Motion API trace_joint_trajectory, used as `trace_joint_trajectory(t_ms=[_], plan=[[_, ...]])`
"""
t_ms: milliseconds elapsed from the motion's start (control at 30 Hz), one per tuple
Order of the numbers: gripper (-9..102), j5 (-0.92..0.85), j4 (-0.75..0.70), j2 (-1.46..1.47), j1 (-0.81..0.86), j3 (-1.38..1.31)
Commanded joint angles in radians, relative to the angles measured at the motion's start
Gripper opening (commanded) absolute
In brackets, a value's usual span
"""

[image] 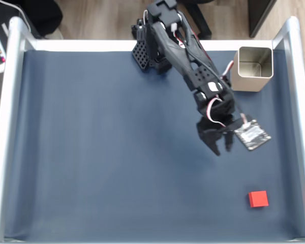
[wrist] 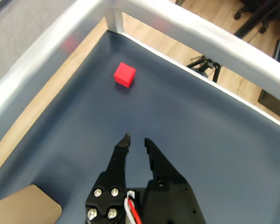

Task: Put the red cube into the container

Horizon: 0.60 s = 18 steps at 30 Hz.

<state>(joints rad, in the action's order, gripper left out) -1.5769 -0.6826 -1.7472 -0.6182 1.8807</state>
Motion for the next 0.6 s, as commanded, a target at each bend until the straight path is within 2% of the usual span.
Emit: trace_joint_trajectory(t_ms=[0, 267, 400, 433, 567], plan=[[15, -0.012, 0.067, 0.040, -0.011, -0.083], [25, -0.018, 0.242, 0.195, -0.017, -0.110], [30, 0.003, 0.408, 0.268, 0.002, -0.095], [33, 0.005, 0.529, 0.336, 0.018, -0.095], [34, 0.002, 0.620, 0.397, 0.041, -0.095]])
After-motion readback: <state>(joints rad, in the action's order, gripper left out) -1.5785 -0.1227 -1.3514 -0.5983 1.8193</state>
